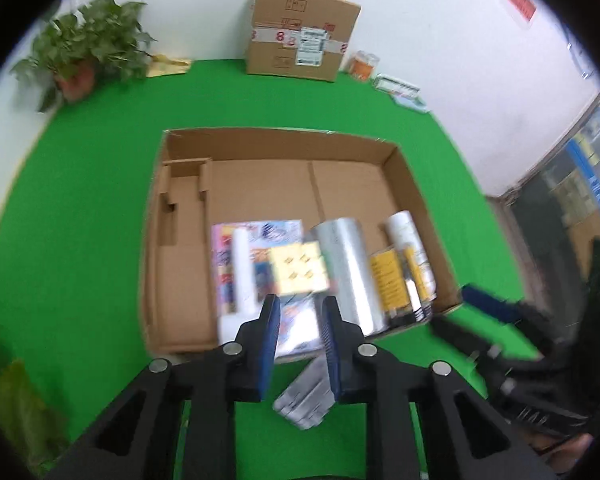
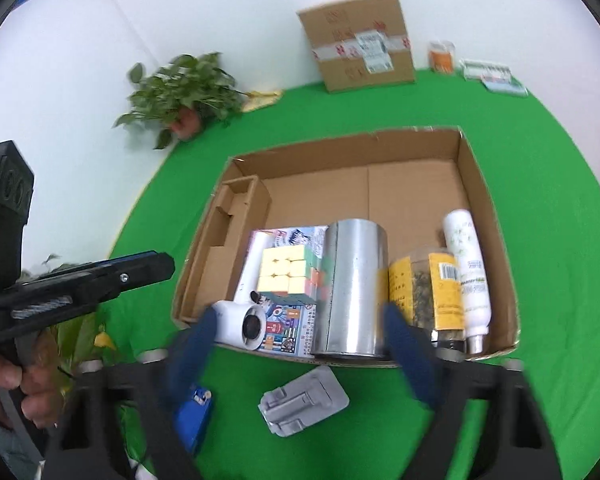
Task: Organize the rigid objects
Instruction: 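Open the left gripper to release the cube and withdraw it, then reach the right gripper to the white phone stand and grasp it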
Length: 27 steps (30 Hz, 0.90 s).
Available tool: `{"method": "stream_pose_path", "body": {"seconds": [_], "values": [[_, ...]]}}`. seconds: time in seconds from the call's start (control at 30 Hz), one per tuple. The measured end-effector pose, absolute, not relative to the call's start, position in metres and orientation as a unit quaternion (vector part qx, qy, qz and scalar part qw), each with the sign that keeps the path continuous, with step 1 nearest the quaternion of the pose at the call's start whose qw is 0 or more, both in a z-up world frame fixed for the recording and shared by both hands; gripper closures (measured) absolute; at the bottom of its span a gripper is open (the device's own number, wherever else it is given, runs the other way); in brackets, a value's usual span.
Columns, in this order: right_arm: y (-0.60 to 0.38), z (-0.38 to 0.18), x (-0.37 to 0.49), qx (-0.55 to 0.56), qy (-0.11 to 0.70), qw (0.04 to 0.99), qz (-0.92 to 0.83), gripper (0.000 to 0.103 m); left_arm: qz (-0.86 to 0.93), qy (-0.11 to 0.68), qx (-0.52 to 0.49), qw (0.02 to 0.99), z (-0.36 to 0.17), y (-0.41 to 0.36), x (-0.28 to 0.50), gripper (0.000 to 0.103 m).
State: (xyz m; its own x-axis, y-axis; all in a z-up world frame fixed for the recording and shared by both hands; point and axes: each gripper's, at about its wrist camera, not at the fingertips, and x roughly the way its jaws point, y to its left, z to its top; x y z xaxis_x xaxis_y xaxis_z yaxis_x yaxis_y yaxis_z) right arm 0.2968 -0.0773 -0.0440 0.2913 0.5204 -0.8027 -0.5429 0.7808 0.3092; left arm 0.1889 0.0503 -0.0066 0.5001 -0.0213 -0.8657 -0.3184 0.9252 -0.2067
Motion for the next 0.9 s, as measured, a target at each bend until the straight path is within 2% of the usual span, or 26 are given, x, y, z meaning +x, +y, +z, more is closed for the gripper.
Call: {"method": "stream_pose_path", "body": {"seconds": [0.03,0.07,0.1,0.13,0.17,0.23,0.37,0.6,0.73,0.83,0.9], "values": [[-0.084,-0.041,0.295,-0.013,0.49,0.807,0.331,0.039,0.089,0.488,-0.18,0.849,-0.006,0.047,0.182,0.079],[-0.089,-0.038,0.291,-0.008,0.484,0.81,0.331,0.039,0.089,0.486,-0.19,0.849,-0.007,0.046,0.177,0.06],[-0.095,-0.037,0.287,0.001,0.483,0.808,0.337,0.027,0.099,0.486,-0.204,0.844,-0.01,0.044,0.171,0.021],[-0.099,-0.037,0.284,0.007,0.485,0.807,0.337,0.016,0.123,0.487,-0.209,0.839,-0.013,0.043,0.162,0.009],[-0.105,-0.039,0.28,0.016,0.485,0.808,0.335,0.0,0.142,0.479,-0.205,0.842,-0.013,0.04,0.152,0.006],[-0.115,-0.044,0.271,0.029,0.485,0.807,0.336,0.001,0.147,0.479,-0.194,0.843,-0.017,0.033,0.14,0.006],[-0.129,-0.073,0.256,0.026,0.534,0.781,0.324,0.001,0.155,0.515,-0.188,0.822,-0.036,0.023,0.114,0.006],[-0.125,-0.153,0.241,0.063,0.67,0.692,0.261,0.003,0.157,0.546,-0.215,0.795,-0.066,0.013,0.073,0.006],[-0.107,-0.177,0.236,0.063,0.694,0.683,0.217,0.003,0.186,0.564,-0.205,0.778,-0.084,0.027,0.066,0.006],[-0.095,-0.195,0.244,0.103,0.71,0.671,0.188,0.003,0.224,0.584,-0.194,0.756,-0.101,0.042,0.066,0.006],[-0.087,-0.209,0.25,0.121,0.716,0.672,0.149,0.007,0.221,0.583,-0.2,0.756,-0.106,0.054,0.063,0.006]]}}
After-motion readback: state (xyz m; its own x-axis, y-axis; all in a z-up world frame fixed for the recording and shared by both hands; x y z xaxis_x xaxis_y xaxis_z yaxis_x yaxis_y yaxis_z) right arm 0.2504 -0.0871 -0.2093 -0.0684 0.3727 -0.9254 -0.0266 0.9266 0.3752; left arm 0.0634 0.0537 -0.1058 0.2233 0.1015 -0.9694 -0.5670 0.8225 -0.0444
